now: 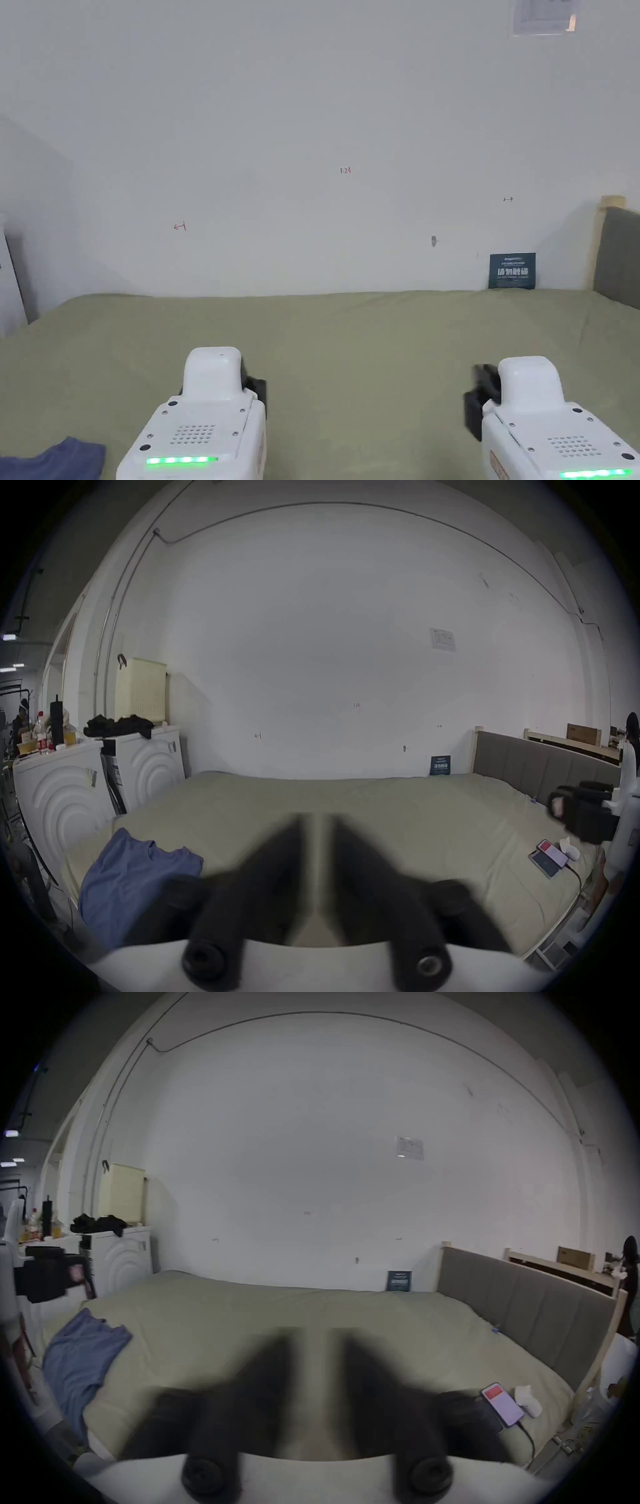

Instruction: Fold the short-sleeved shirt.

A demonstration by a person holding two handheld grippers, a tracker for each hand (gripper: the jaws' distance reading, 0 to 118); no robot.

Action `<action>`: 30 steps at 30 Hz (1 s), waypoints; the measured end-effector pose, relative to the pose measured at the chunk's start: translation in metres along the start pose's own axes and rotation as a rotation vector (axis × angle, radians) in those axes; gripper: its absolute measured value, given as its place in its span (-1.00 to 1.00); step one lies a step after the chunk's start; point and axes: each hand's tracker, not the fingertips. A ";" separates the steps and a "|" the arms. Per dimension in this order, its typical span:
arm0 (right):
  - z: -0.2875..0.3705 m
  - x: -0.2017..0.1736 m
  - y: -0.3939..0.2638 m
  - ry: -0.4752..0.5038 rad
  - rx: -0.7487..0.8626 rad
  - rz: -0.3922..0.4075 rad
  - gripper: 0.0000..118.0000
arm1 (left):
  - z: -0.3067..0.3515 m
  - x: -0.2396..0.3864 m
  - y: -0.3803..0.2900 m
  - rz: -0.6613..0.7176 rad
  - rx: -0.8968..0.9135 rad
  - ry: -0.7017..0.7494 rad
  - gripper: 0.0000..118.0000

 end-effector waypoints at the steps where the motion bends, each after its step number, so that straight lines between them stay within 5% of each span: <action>1: 0.000 0.001 -0.003 -0.018 0.015 0.000 -0.98 | 0.000 0.000 0.000 0.009 0.005 -0.001 -1.00; 15: -0.009 -0.008 -0.004 0.027 -0.020 0.008 -0.98 | 0.003 -0.017 0.001 -0.007 -0.009 -0.002 -1.00; 30: -0.052 -0.200 0.009 0.515 -0.013 -0.010 -0.98 | 0.090 -0.201 0.000 -0.013 -0.073 0.495 -1.00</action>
